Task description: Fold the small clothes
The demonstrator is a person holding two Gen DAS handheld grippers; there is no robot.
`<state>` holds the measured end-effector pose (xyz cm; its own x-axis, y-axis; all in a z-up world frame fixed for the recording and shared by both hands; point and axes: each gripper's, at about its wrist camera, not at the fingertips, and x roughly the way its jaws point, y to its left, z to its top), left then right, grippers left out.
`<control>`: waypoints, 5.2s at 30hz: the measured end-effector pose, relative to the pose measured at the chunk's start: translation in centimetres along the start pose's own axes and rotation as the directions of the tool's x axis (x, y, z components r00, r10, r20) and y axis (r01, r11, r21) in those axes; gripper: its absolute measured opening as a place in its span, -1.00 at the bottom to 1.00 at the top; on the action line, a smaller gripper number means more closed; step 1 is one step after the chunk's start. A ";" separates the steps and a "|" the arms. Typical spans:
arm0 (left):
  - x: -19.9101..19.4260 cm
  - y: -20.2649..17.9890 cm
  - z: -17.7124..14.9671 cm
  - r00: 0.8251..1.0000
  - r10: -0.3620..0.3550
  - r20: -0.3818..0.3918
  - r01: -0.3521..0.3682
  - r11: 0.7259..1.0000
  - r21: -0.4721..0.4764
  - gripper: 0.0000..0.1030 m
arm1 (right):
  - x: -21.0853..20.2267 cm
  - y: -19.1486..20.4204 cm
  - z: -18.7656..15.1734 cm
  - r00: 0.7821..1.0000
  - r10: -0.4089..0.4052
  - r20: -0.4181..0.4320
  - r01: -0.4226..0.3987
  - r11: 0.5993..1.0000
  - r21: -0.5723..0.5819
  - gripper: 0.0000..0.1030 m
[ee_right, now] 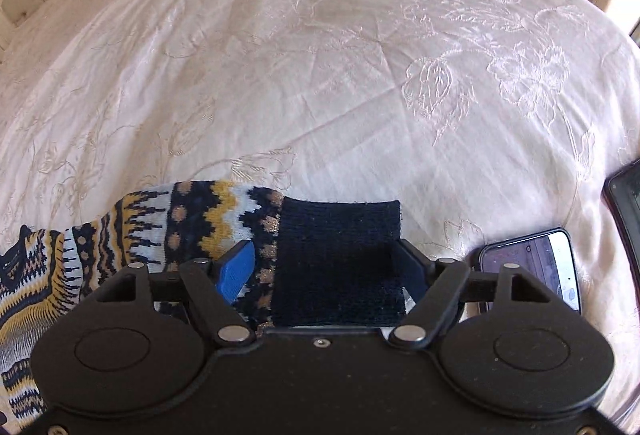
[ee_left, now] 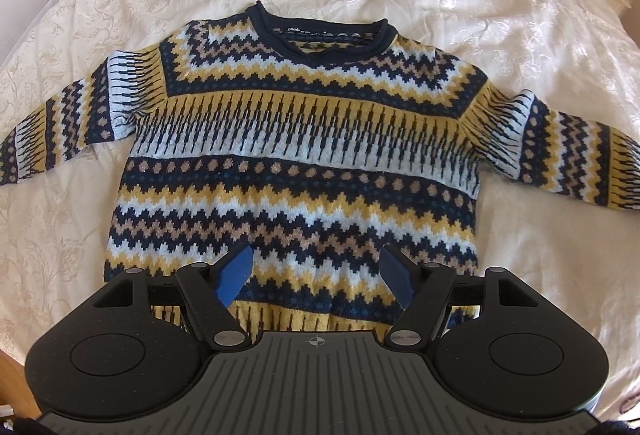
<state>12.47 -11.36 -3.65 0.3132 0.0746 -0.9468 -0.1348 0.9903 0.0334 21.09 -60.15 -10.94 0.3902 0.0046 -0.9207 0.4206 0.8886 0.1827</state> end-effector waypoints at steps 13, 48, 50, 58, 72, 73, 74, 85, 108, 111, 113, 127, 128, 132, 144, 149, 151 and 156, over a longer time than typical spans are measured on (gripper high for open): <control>-0.1 1.7 -0.4 1.000 -0.019 0.010 0.019 1.000 0.006 0.34 | -3.7 4.6 -0.5 0.989 0.087 0.119 -0.082 0.996 -0.046 -0.61; 6.0 24.0 5.0 0.998 -0.001 0.065 0.002 1.000 -0.019 0.34 | 1.2 55.2 -20.5 0.846 0.498 -0.190 -0.520 0.695 -0.496 0.07; 6.3 23.9 5.3 0.997 -0.002 0.075 0.004 1.000 -0.019 0.34 | 1.1 54.3 -20.7 0.828 0.527 -0.190 -0.548 0.691 -0.472 0.14; 8.4 20.6 7.8 0.997 -0.015 0.075 0.011 0.999 0.050 0.34 | 1.5 47.0 -17.1 0.898 0.431 -0.082 -0.417 0.778 -0.470 0.14; 16.8 14.0 11.4 0.999 0.030 0.026 -0.034 0.985 0.167 0.35 | 6.9 31.9 -8.2 0.979 0.192 0.063 -0.173 0.959 -0.225 0.14; 17.5 14.0 11.2 0.999 0.034 0.016 -0.036 0.984 0.177 0.37 | 7.5 31.5 -7.7 0.979 0.193 0.058 -0.177 0.962 -0.209 0.14; 18.0 14.0 11.0 0.999 0.030 0.025 -0.034 0.982 0.184 0.42 | 8.0 31.2 -7.3 0.979 0.197 0.054 -0.183 0.964 -0.194 0.14; 18.7 14.1 11.1 0.998 0.040 0.044 -0.048 0.979 0.197 0.69 | 11.4 30.9 -6.2 0.965 0.262 0.008 -0.258 0.954 -0.152 -0.67; 15.7 14.4 10.6 0.998 0.016 0.062 -0.026 0.987 0.162 0.67 | 6.8 31.1 -8.4 0.984 0.161 0.075 -0.131 0.944 -0.302 -0.01; 16.2 14.4 10.6 0.999 0.034 0.037 -0.040 0.985 0.168 0.67 | 7.3 30.9 -10.8 0.992 0.125 0.019 -0.112 0.938 -0.328 0.06; 16.6 14.3 10.3 0.998 0.037 0.044 -0.044 0.985 0.168 0.70 | 8.7 30.1 -12.1 0.999 0.043 -0.011 -0.045 0.943 -0.331 0.06; 14.8 14.7 9.4 0.997 0.045 0.057 -0.054 0.983 0.174 0.74 | 1.4 32.5 -15.9 0.985 0.130 0.114 -0.083 0.934 -0.347 0.17; 14.0 15.2 8.6 0.996 0.049 0.071 -0.060 0.985 0.159 0.74 | 0.9 33.1 -16.6 0.982 0.150 0.111 -0.101 0.927 -0.361 0.22; 11.7 18.3 5.4 0.991 0.074 0.107 -0.084 0.992 0.090 0.74 | -0.3 34.9 -19.4 0.974 0.212 0.086 -0.163 0.908 -0.387 0.33; 6.8 33.0 0.2 0.968 0.207 0.141 -0.181 0.967 -0.176 0.74 | -1.8 38.6 -26.3 0.962 0.274 0.011 -0.242 0.866 -0.438 0.86; 6.1 38.3 -0.7 0.948 0.280 0.153 -0.241 0.942 -0.235 0.74 | -2.4 40.2 -28.0 0.962 0.274 0.021 -0.235 0.860 -0.454 0.94; 6.0 40.3 -0.5 0.942 0.300 0.151 -0.255 0.931 -0.263 0.74 | -2.5 40.9 -28.3 0.961 0.276 0.016 -0.239 0.857 -0.457 0.94; 5.5 45.3 0.4 0.941 0.294 0.168 -0.214 0.902 -0.375 0.74 | -2.6 42.7 -29.1 0.962 0.273 0.014 -0.237 0.858 -0.455 0.95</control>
<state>8.49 33.94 -7.23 0.4131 0.3805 -0.8274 -0.5414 0.8332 0.1129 14.16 -8.86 -10.78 0.5020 0.2406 -0.8308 -0.1038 0.9703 0.2183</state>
